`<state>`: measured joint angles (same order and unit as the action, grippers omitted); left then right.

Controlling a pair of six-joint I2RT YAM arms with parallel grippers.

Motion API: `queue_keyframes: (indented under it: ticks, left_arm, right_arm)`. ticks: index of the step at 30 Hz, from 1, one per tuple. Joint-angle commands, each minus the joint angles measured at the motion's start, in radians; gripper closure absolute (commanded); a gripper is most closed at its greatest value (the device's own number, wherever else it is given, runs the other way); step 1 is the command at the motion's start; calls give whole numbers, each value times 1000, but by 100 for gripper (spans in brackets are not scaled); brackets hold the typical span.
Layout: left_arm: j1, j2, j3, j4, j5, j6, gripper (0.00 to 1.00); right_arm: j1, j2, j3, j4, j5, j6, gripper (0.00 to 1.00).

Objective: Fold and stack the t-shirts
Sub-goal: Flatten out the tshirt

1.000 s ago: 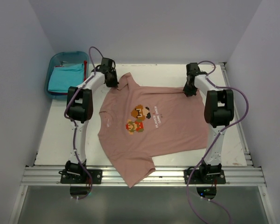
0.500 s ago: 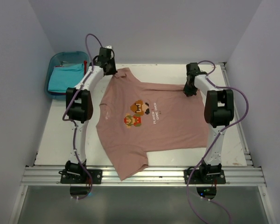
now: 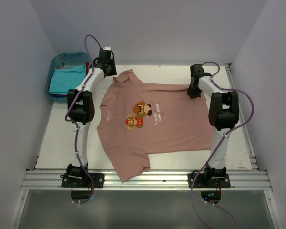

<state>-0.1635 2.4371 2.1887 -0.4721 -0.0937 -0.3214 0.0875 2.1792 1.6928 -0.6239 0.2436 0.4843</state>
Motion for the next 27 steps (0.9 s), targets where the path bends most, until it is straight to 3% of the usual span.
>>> queue_keyframes:
  ticks: [1,5,9,12,16,27]
  left_arm:
    - [24,-16,-23,72,21,-2,60]
    - [24,-21,-38,38,87,-1,61]
    - [25,-62,-138,126,262,-2,62]
    - [25,-81,-188,162,307,-19,62]
    - [27,-56,-150,113,318,-33,65]
    - [28,-148,-214,178,322,-34,67]
  right_arm:
    - [1,-2,19,7,14,-15,100]
    - [3,2,21,10,11,-12,100]
    - [1,8,25,9,3,-12,100]
    - [1,13,24,9,6,-10,100]
    - [3,14,19,9,8,-12,100]
    - [1,21,24,10,6,-16,100]
